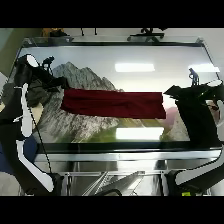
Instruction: Fold the shirts.
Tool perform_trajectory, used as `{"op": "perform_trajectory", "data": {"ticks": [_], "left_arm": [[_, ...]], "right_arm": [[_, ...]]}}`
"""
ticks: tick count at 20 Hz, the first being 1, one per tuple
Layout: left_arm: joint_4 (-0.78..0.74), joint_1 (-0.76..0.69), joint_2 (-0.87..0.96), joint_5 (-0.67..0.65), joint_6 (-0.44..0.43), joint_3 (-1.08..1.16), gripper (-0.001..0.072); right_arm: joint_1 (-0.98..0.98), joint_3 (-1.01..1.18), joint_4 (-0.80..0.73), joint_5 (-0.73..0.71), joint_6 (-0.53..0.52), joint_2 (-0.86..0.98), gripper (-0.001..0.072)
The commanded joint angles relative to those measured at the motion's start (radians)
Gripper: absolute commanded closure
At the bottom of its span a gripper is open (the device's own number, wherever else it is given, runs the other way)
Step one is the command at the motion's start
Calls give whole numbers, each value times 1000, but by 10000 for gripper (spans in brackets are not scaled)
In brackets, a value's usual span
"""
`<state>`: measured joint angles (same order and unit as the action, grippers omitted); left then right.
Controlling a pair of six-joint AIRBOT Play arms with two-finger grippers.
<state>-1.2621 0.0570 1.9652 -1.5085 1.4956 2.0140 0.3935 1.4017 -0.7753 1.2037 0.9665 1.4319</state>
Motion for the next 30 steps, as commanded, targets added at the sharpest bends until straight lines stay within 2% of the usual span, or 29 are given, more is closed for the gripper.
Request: {"op": "perform_trajectory", "data": {"ticks": [1, 4, 5, 8, 9, 10, 11, 12, 14, 18, 24, 26, 30], "left_arm": [[56, 2, -33, 18, 30, -25, 18], [152, 2, -82, 67, 11, -24, 20], [196, -1, -102, 89, -6, -24, 62], [306, -33, -148, 137, -80, -24, 433], [326, -50, -155, 146, -100, -24, 598], [340, -72, -156, 146, -113, -24, 696], [344, -98, -151, 146, -113, -25, 694], [348, -125, -140, 146, -113, -25, 694], [348, -198, -107, 148, -108, -26, 694], [347, -400, 16, 218, -85, -26, 694], [361, -693, 215, 589, 33, -23, 694], [447, -744, 261, 664, 32, -11, 694], [572, -742, 307, 653, 31, 58, 694]], "right_arm": [[-14, -42, -43, 35, 10, 35, 5], [-43, -42, 22, 34, -8, 86, 6], [-53, -42, 43, 33, -26, 101, 6], [-92, -42, 104, 26, -55, 145, 9], [-102, -42, 107, 19, -55, 151, 22], [-109, -41, 106, 12, -55, 150, 215], [-110, -30, 115, 25, -79, 149, 600], [-108, -11, 117, 44, -80, 144, 649], [-101, 36, 117, 78, -75, 111, 693], [-97, 208, 119, 212, -1, 11, 694], [-97, 525, 245, 499, 175, -49, 693], [-97, 597, 280, 543, 212, -50, 693], [-98, 616, 282, 539, 212, -43, 693]]}}
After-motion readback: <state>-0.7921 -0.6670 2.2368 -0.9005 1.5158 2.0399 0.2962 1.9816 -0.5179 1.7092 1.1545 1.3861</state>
